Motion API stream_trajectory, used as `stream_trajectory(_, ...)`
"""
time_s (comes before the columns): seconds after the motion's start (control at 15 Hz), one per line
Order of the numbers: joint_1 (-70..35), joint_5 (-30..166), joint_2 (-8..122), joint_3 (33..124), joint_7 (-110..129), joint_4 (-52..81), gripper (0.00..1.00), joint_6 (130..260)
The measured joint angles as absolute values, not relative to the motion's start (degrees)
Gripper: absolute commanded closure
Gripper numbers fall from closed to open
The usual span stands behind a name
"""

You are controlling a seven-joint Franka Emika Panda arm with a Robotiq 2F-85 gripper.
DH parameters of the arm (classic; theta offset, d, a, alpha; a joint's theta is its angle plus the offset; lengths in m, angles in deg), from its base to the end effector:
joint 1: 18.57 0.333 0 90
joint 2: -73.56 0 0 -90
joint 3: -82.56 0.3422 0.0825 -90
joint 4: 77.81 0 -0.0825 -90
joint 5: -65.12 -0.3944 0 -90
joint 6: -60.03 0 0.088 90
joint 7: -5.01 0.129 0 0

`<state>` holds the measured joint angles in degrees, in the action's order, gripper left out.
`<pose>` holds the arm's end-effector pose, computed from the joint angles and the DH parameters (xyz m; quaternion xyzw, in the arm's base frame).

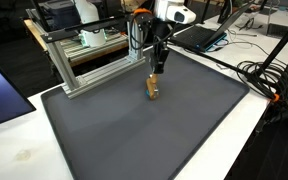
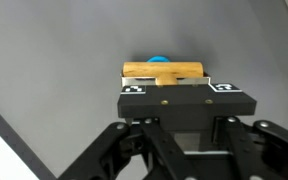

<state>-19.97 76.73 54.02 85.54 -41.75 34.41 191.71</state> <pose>0.6297 0.0085 0.2984 0.8814 0.4677 -0.0257 0.0617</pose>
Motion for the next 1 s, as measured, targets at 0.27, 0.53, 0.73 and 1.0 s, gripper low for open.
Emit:
stream_trajectory(0.27, -20.0, 76.6, 54.0, 85.7, -41.8, 34.5, 0.78, 192.3)
stream_trajectory(0.53, -20.0, 76.3, 54.0, 85.9, -41.8, 34.6, 0.78, 192.8)
stream_trajectory(0.73, -20.2, 76.1, 54.0, 86.2, -42.2, 34.8, 0.78, 193.3)
stream_trajectory(1.0, -20.7, 75.2, 54.1, 86.7, -43.7, 35.1, 0.78, 194.3)
